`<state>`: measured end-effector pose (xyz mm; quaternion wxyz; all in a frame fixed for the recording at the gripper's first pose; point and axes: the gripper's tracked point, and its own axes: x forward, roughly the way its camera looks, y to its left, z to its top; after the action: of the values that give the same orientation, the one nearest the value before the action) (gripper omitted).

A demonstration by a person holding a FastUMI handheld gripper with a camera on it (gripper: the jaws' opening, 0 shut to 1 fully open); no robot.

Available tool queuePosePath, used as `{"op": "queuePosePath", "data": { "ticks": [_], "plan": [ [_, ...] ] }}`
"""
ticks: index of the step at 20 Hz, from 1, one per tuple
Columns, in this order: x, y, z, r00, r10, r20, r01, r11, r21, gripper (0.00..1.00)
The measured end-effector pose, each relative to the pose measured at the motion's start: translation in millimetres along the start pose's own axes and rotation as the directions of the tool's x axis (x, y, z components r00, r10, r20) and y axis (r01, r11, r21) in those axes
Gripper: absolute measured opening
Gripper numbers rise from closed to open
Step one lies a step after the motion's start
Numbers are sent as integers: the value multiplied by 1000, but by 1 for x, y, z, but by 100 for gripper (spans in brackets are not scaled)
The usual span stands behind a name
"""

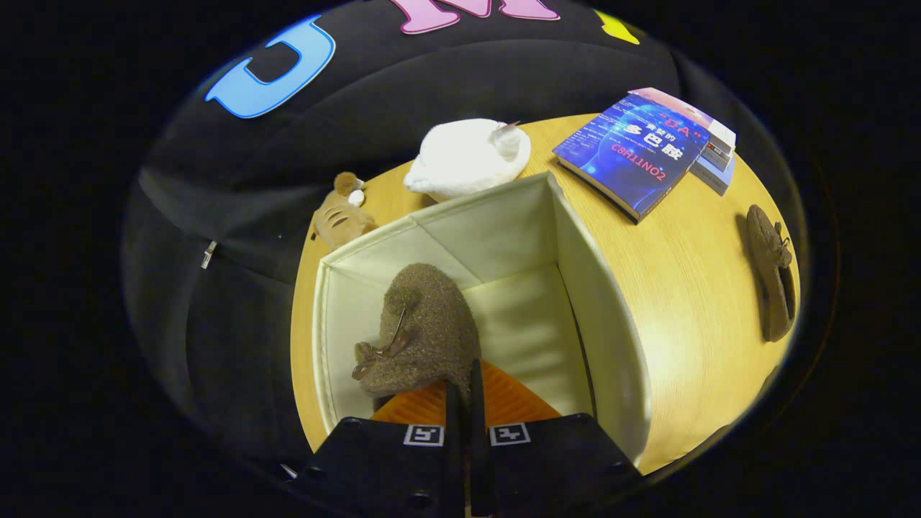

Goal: Open the storage box then place both shoes into the box .Put the left shoe in first, then the right shoe, with the right side of both shoes facing outward in a uniform manner.

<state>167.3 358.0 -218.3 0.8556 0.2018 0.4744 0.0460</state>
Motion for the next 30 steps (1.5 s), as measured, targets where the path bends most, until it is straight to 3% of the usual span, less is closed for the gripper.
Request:
{"op": "queuePosePath", "data": {
  "ticks": [4,7,12,13,16,21,26,30],
  "plan": [
    [8,8,-14,999,14,-44,-14,1000,5,9],
    [7,13,-20,998,33,-62,-34,999,-18,18],
    [-25,39,-22,986,158,-52,-162,984,-79,100],
    [-33,41,-21,984,171,-44,-175,980,-100,97],
    [-62,43,-9,976,217,1,-214,963,-166,99],
    [-115,6,17,964,234,125,-188,935,-300,99],
    [-173,-64,44,943,183,278,-87,942,-325,99],
    [-206,-146,66,921,76,381,47,951,-305,99]
  ]
}}
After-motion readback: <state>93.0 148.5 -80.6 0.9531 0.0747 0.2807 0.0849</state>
